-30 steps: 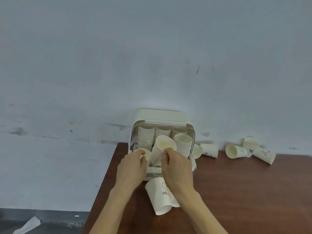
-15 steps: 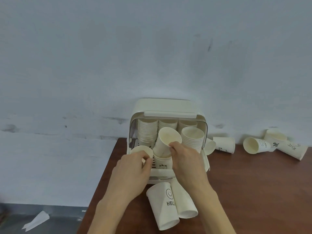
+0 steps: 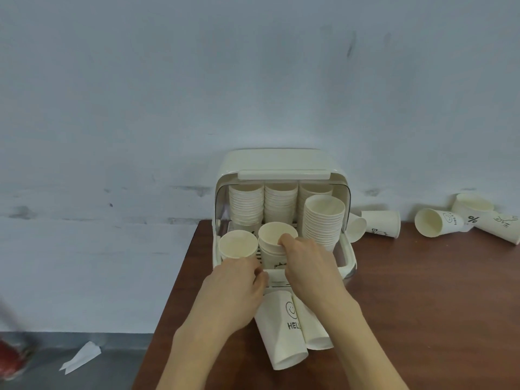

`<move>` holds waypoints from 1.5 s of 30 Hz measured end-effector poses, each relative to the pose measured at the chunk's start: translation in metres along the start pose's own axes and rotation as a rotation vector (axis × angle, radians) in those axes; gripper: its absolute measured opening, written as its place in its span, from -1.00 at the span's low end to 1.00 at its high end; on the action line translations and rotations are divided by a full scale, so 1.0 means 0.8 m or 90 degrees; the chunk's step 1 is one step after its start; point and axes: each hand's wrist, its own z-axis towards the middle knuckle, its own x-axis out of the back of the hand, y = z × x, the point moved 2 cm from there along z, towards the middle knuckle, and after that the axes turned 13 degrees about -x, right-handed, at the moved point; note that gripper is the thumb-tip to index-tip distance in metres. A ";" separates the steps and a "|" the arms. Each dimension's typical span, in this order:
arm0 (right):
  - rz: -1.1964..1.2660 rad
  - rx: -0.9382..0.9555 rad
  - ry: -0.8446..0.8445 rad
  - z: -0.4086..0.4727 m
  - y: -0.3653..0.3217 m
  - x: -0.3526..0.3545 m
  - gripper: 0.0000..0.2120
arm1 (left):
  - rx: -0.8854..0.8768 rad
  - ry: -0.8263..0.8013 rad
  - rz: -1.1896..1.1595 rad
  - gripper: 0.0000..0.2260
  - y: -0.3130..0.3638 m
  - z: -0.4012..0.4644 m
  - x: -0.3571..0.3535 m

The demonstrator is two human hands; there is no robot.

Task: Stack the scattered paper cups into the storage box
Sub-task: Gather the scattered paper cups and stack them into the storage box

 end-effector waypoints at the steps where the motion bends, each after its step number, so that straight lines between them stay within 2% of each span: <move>1: -0.008 0.001 -0.004 0.000 -0.001 -0.002 -0.75 | -0.005 0.004 0.003 -0.79 0.000 0.000 0.000; 5: -0.010 0.009 -0.018 0.000 -0.003 -0.009 -0.77 | -0.017 -0.006 -0.007 -0.80 0.002 0.001 -0.004; 9: -0.016 0.032 -0.022 0.001 -0.001 -0.012 -0.77 | -0.018 -0.061 -0.012 -0.79 0.001 0.002 -0.014; 15: 0.108 0.027 -0.021 0.000 0.014 -0.002 -0.57 | 0.003 -0.139 -0.004 -0.76 -0.001 0.002 -0.024; 20: 0.165 -0.014 -0.003 -0.003 0.035 0.018 -0.68 | 0.006 -0.171 -0.007 -0.76 0.003 0.001 -0.025; 24: 0.116 -0.077 -0.042 -0.008 0.044 0.029 -0.82 | 0.007 -0.167 -0.014 -0.76 0.003 0.000 -0.019; 27: 0.059 -0.105 -0.076 -0.009 0.051 0.035 -0.85 | -0.003 -0.155 -0.026 -0.78 0.006 -0.002 -0.010; 35: 0.000 -0.117 -0.231 -0.016 0.046 0.032 -0.88 | -0.039 -0.069 -0.104 -0.80 0.012 -0.018 0.045; 40: -0.047 -0.118 -0.236 -0.017 0.042 0.033 -0.80 | -0.051 0.060 -0.123 -0.80 0.015 -0.019 0.089; 45: -0.075 -0.108 -0.215 -0.022 0.040 0.032 -0.74 | -0.023 0.265 -0.072 -0.86 0.004 -0.008 0.106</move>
